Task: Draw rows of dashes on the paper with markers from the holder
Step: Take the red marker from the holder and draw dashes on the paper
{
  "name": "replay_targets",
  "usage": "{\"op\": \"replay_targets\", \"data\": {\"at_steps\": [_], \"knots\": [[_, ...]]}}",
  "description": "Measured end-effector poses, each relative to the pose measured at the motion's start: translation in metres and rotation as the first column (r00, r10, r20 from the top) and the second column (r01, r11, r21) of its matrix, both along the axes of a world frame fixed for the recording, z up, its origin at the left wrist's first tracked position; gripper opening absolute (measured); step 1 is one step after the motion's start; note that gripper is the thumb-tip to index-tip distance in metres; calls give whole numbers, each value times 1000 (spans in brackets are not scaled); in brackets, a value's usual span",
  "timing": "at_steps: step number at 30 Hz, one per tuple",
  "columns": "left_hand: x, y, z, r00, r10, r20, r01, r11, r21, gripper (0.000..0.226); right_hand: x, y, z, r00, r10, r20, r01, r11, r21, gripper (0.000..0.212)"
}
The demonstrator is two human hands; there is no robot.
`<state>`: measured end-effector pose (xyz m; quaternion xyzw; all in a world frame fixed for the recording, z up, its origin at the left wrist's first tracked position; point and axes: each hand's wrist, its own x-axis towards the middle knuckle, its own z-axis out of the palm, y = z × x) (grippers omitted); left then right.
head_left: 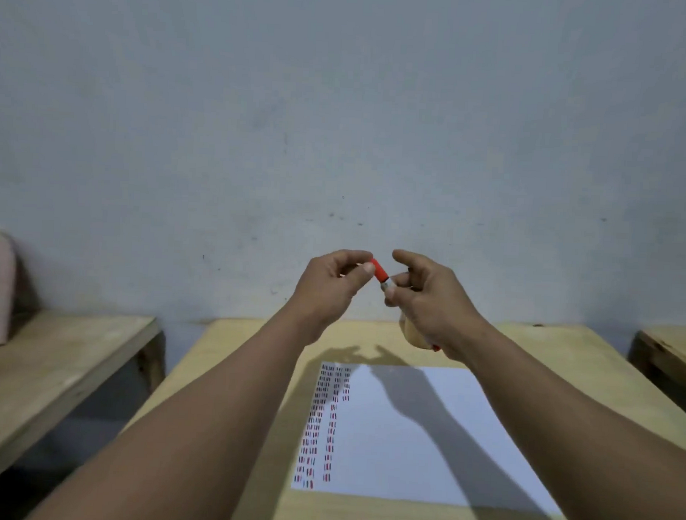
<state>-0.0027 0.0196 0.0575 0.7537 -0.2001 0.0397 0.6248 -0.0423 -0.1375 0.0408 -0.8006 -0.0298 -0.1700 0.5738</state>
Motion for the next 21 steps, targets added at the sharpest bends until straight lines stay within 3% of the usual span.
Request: {"op": "replay_targets", "data": {"at_steps": [4,9,13,16,21], "knots": [[-15,15,-4,1000,-30,-4,30,998,46,9,-18,12,-1,995,94,-46,-92,995,35,49],[-24,27,-4,999,19,-27,-17,997,70,9,-32,19,-9,977,127,-170,-146,984,-101,15],[-29,37,-4,999,-46,19,42,981,188,13,-35,19,-14,975,148,-163,-170,977,-128,12],[-29,43,-4,998,21,53,-35,964,265,17,-34,21,-17,982,141,-129,-163,969,-183,14],[-28,49,-8,992,123,10,-122,958,260,26,-32,22,-20,992,101,-76,-117,961,-251,11]]}}
